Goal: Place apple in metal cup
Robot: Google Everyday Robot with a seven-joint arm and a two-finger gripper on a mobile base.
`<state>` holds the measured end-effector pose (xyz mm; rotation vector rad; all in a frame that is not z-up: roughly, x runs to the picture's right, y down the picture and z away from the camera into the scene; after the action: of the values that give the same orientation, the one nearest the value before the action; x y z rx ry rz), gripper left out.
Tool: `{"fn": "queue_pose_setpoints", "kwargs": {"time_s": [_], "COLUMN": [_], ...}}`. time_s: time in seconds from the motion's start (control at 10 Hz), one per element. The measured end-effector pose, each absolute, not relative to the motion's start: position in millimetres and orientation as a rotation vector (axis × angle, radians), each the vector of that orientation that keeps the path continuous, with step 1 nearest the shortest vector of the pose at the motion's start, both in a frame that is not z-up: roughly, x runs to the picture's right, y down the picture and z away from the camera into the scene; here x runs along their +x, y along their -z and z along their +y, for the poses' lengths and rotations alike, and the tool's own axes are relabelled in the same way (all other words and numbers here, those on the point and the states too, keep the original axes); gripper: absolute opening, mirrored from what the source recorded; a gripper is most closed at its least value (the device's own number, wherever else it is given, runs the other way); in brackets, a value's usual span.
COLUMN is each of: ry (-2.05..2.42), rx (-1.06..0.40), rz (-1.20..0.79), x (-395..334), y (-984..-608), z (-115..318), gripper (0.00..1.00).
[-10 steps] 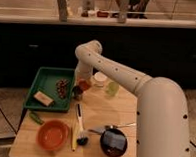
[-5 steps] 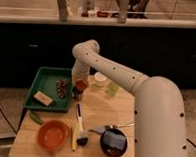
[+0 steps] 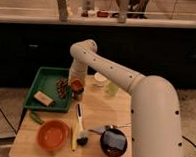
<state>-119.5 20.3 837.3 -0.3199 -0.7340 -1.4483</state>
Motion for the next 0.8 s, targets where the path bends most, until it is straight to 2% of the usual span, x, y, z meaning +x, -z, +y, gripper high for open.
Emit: {"fn": "queue_pose_setpoints", "kwargs": {"time_s": [0.1,0.8], "ry": [1.454,1.456], "rx": [-0.321,-0.326], "rz": [-0.737,-0.745], "x": [-121.8,-121.0], "y": [-837.1,-838.9], "z": [20.5,20.3], "gripper": [0.8,0.8]}}
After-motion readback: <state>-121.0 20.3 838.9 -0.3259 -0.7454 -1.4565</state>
